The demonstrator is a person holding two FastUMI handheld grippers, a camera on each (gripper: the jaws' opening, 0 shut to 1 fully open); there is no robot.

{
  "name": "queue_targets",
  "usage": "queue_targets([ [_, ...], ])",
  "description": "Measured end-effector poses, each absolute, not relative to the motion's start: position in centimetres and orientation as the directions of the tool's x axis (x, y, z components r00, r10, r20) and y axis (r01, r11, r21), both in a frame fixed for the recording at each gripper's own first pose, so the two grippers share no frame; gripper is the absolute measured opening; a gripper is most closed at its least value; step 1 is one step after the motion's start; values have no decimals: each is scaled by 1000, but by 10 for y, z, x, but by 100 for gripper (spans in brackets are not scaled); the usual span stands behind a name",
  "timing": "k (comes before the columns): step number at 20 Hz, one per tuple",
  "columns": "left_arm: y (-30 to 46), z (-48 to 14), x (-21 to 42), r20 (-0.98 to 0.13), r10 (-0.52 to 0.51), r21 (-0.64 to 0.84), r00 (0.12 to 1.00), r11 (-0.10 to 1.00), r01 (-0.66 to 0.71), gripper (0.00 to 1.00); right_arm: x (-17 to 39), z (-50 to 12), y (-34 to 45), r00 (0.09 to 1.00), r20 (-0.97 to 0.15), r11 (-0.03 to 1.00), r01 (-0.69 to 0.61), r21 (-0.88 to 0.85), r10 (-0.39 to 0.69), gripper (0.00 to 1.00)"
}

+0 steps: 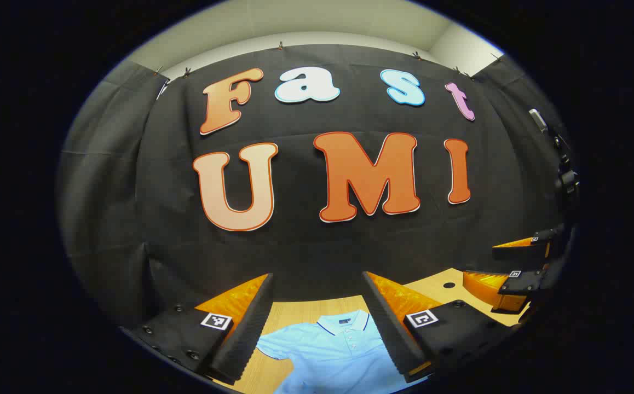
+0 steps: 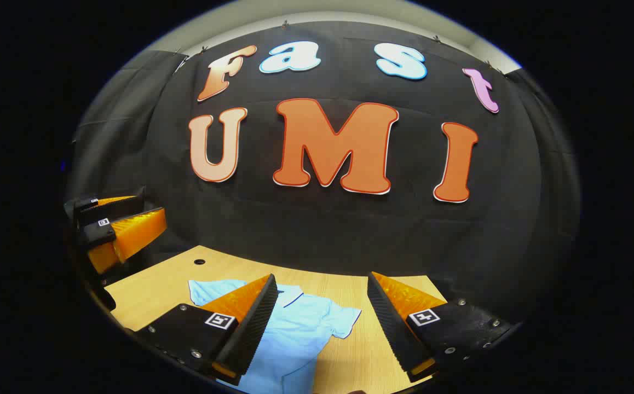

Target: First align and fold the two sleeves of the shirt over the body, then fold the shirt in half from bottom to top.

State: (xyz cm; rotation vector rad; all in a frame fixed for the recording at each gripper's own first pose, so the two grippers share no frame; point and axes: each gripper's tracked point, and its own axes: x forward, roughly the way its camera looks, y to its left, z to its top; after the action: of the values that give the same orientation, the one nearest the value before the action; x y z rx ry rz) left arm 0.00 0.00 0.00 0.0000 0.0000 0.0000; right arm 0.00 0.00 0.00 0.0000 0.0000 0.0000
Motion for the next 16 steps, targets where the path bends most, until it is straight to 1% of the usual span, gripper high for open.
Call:
queue_targets([
  [5, 8, 3, 5, 10, -9, -2, 1000, 1000, 9, 100, 3, -8, 1, 998, -44, 999, 34, -10, -34, 99],
  [11, 44, 10, 5, 55, -59, 28, 997, 998, 57, 100, 6, -6, 12, 988, -80, 991, 129, -25, -130, 100],
  [14, 62, 6, 1, 66, -95, 33, 993, 995, 93, 100, 11, -25, 6, 964, -178, 979, 201, -10, -200, 99],
  [16, 69, 4, 0, 67, -115, 32, 991, 993, 113, 100, 14, -35, 1, 948, -223, 973, 228, -18, -227, 99],
])
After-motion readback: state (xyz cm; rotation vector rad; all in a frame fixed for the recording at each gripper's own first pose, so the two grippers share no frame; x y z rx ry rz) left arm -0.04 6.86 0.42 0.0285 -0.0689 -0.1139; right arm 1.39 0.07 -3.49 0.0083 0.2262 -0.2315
